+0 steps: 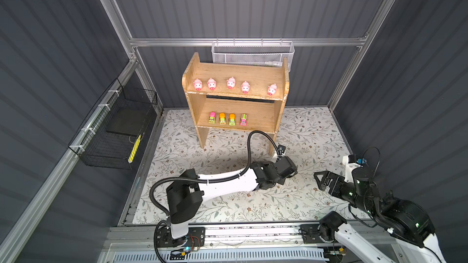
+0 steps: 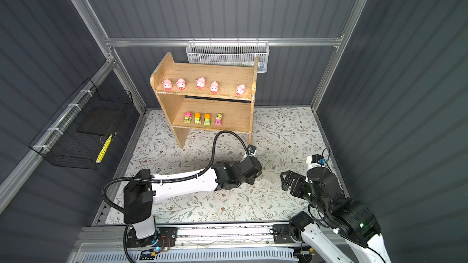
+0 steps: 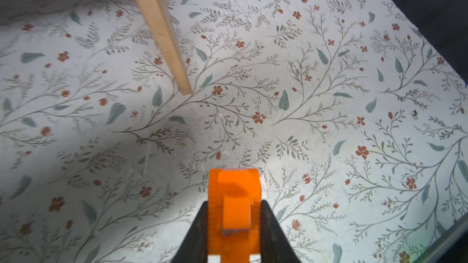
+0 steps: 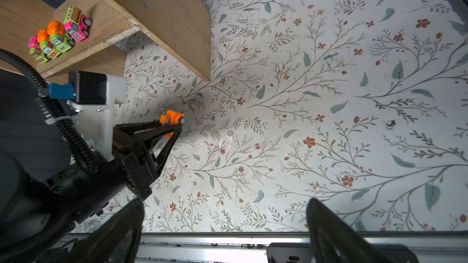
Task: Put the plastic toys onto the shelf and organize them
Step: 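Lift the orange car with the left gripper into the lower shelf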
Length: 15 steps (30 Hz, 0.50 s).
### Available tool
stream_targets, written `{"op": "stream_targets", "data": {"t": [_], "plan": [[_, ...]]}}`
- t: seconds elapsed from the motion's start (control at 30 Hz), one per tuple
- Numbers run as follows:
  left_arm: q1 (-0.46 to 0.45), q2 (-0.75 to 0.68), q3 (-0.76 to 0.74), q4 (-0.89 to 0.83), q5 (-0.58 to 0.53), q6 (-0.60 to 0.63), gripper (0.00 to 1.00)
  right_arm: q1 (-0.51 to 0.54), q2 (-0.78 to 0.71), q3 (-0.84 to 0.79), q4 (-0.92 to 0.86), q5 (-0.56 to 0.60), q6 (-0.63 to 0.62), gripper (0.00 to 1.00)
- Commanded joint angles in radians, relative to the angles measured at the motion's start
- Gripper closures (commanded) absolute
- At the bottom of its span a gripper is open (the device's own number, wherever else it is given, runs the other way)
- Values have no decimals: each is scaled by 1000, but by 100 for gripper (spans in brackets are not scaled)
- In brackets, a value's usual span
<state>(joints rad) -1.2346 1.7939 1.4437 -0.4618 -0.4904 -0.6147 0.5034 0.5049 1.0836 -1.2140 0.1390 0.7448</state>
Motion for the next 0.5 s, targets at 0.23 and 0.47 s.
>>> {"op": "stream_targets", "data": {"t": [0.23, 0.47], "plan": [[73, -142, 134, -227, -174, -1, 74, -2, 2, 54, 42, -44, -36, 1], [164, -141, 214, -210, -168, 42, 73, -3, -11, 77, 31, -40, -47, 1]]}}
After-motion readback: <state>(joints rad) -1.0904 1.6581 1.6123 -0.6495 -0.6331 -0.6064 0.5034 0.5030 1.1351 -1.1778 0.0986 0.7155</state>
